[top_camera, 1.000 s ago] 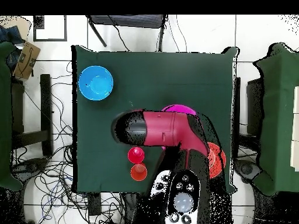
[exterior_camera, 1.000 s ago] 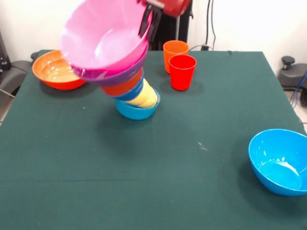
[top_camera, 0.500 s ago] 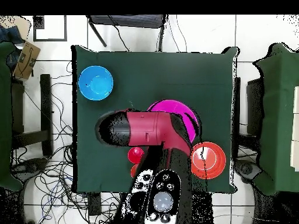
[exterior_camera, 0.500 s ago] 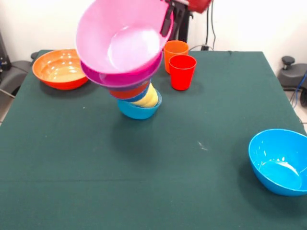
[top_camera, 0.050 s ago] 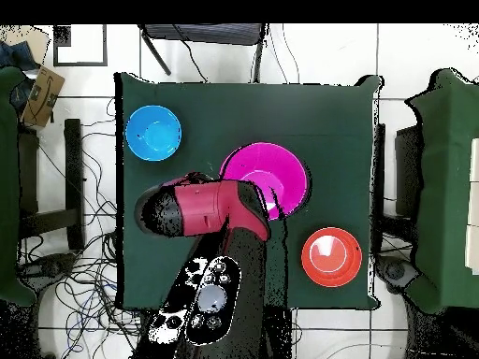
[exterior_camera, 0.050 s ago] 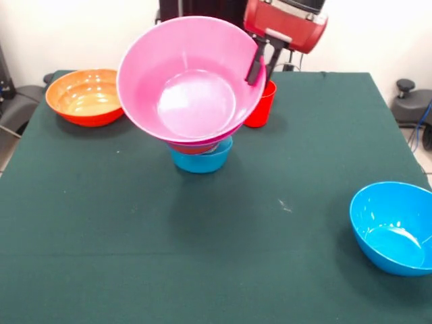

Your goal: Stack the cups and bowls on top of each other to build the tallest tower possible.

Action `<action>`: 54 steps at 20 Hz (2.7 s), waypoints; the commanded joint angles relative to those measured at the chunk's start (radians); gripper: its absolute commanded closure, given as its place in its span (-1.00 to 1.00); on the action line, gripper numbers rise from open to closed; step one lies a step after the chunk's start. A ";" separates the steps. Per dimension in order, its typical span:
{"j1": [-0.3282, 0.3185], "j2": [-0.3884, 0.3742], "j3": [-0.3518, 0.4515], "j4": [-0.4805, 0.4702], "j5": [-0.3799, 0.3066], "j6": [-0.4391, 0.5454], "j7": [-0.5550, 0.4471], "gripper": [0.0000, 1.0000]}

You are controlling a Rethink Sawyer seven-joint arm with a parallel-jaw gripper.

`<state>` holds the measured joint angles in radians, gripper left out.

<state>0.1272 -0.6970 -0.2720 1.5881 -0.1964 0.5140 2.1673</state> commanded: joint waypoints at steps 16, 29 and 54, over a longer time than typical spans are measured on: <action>-0.028 -0.097 0.071 0.285 0.043 0.013 0.067 1.00; -0.006 0.020 0.059 0.262 0.043 -0.181 0.134 1.00; -0.040 -0.098 0.055 0.344 0.098 -0.033 0.075 1.00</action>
<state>0.1139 -0.7887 -0.3029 1.7869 -0.1261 0.3174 2.1673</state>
